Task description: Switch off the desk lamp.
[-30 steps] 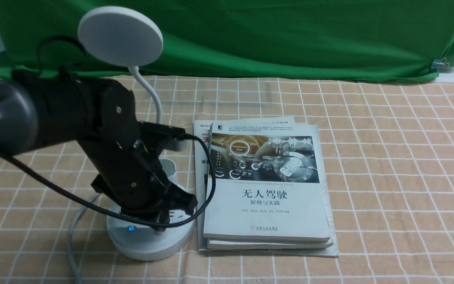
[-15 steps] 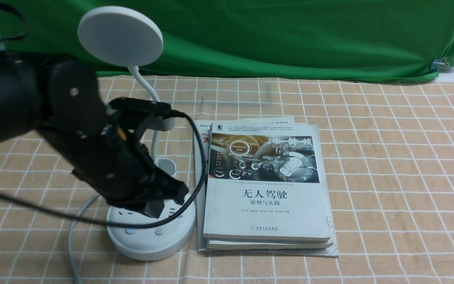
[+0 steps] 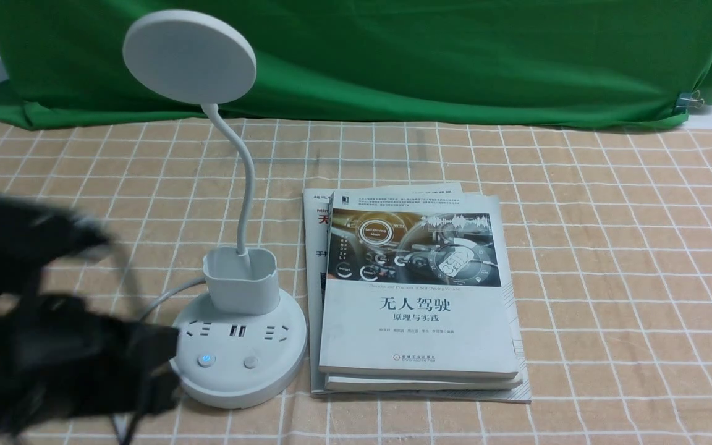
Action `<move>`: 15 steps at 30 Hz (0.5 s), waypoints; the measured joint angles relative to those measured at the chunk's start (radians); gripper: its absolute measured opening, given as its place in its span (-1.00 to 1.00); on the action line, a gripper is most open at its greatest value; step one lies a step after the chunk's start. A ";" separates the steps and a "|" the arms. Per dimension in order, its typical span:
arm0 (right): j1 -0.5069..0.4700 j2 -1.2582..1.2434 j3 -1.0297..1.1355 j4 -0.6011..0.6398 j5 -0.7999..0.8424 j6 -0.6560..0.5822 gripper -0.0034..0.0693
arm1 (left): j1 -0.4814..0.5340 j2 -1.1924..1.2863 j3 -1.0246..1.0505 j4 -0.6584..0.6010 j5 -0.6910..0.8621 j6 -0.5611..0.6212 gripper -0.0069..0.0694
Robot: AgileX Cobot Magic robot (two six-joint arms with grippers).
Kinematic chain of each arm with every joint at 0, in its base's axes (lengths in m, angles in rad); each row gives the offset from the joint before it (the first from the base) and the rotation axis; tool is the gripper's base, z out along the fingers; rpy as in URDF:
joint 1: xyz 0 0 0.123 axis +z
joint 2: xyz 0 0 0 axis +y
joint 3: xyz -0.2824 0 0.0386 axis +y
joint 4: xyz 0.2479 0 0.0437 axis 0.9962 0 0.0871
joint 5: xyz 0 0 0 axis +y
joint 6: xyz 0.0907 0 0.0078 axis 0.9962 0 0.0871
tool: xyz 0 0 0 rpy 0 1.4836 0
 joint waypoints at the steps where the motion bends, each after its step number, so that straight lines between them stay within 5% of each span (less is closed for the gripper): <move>1: 0.000 0.000 0.000 0.000 0.000 0.000 -0.24 | 0.000 -0.035 0.025 0.000 -0.011 0.000 -0.83; 15: 0.000 0.000 0.000 0.000 0.000 0.000 -0.24 | 0.000 -0.515 0.349 0.000 -0.232 -0.002 -0.83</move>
